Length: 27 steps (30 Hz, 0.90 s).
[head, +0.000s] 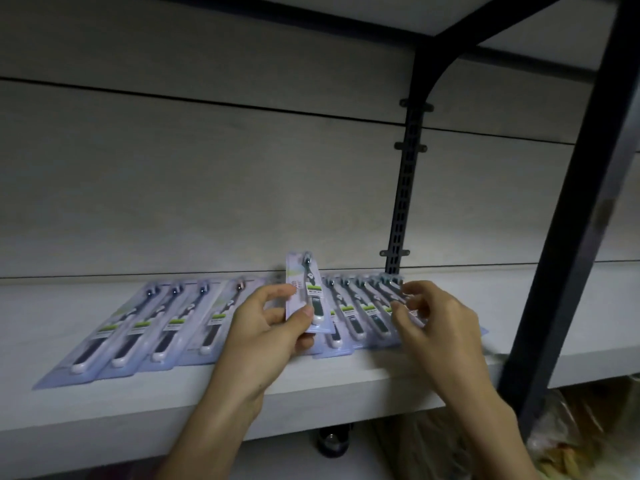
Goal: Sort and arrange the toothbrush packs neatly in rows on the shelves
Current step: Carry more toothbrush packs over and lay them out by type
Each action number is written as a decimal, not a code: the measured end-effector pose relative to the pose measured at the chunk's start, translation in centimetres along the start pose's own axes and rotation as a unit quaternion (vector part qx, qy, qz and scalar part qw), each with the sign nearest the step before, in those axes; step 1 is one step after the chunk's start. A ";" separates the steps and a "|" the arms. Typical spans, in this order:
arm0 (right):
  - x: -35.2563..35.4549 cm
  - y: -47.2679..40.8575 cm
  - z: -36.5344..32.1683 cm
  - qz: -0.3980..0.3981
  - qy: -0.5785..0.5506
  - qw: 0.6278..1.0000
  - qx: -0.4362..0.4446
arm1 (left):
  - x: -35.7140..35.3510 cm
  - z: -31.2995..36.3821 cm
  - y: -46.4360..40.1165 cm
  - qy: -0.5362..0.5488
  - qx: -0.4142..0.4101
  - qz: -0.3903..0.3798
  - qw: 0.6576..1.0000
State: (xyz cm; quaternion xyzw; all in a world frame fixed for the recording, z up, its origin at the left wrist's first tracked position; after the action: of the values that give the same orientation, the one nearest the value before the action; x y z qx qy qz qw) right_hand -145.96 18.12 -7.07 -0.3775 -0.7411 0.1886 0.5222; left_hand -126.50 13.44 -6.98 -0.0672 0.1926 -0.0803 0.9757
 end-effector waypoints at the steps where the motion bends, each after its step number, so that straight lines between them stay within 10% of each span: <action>1: -0.1 -0.3 0.6 -0.004 -0.004 1.000 0.002 | -0.7 -0.2 0.0 -0.011 -0.006 0.003 1.000; 14: -0.7 -2.2 4.2 -0.028 -0.048 0.998 0.004 | -5.2 -2.2 -2.0 -0.199 -0.061 0.012 0.978; 27: -1.4 -3.4 3.6 -0.042 -0.061 0.997 0.036 | -5.6 -1.6 -1.7 -0.474 -0.166 -0.003 0.865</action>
State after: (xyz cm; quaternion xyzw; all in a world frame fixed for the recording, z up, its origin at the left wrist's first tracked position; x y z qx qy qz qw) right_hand -150.28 15.28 -6.99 -0.3150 -0.7793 0.2157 0.4969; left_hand -132.48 12.65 -6.15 -0.2587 -0.2829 -0.0083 0.9236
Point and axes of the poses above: each hand's wrist, its own y-axis away from the middle knuckle, its own x-axis out of the back of the hand, z = x × y, the point moved 1 cm from there along -y, towards the middle knuckle, and after that the axes turned 10 degrees about y, right-handed, at the moved point
